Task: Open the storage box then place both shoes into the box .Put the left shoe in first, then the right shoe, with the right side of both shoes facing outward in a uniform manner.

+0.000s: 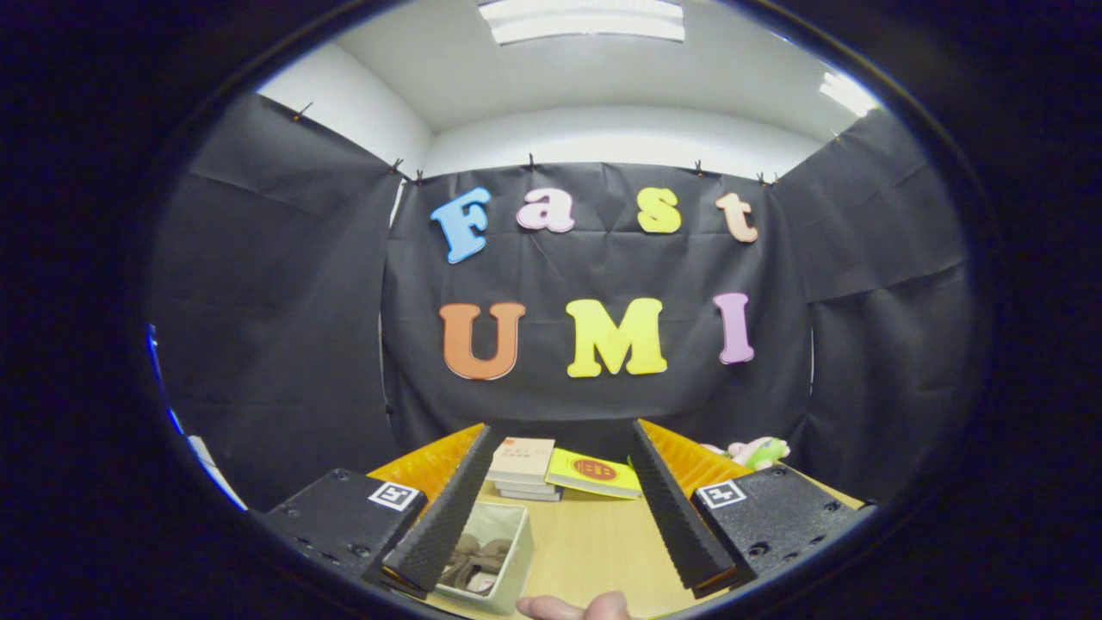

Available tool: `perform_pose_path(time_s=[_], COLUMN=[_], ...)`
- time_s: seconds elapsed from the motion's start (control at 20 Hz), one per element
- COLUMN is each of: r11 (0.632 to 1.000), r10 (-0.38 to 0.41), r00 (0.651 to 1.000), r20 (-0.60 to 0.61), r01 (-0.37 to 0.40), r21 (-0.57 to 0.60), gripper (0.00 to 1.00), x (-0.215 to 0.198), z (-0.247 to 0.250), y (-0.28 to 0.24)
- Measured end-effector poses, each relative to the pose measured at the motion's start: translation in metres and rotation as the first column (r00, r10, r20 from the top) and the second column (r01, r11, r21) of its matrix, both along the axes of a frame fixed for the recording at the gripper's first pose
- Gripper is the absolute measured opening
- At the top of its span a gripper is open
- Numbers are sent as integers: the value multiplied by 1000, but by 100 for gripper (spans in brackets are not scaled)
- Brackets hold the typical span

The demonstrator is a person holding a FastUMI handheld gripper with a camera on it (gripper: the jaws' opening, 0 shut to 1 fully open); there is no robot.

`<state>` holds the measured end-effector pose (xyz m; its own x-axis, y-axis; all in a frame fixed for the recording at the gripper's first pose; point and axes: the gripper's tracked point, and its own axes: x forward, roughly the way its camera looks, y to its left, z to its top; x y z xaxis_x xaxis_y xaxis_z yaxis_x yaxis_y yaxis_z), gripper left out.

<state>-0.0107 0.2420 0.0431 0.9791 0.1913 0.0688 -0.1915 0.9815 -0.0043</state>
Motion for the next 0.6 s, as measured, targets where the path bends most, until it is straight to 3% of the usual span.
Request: perform_pose_path(time_s=[0.25, 0.6], r11=[995, 998], r10=[-88, -61], r00=[996, 998], r20=[33, -30], r01=[89, 60], r21=[-39, -6], gripper=[100, 100], x=[-11, -11], z=[-9, -28], y=[-37, -44])
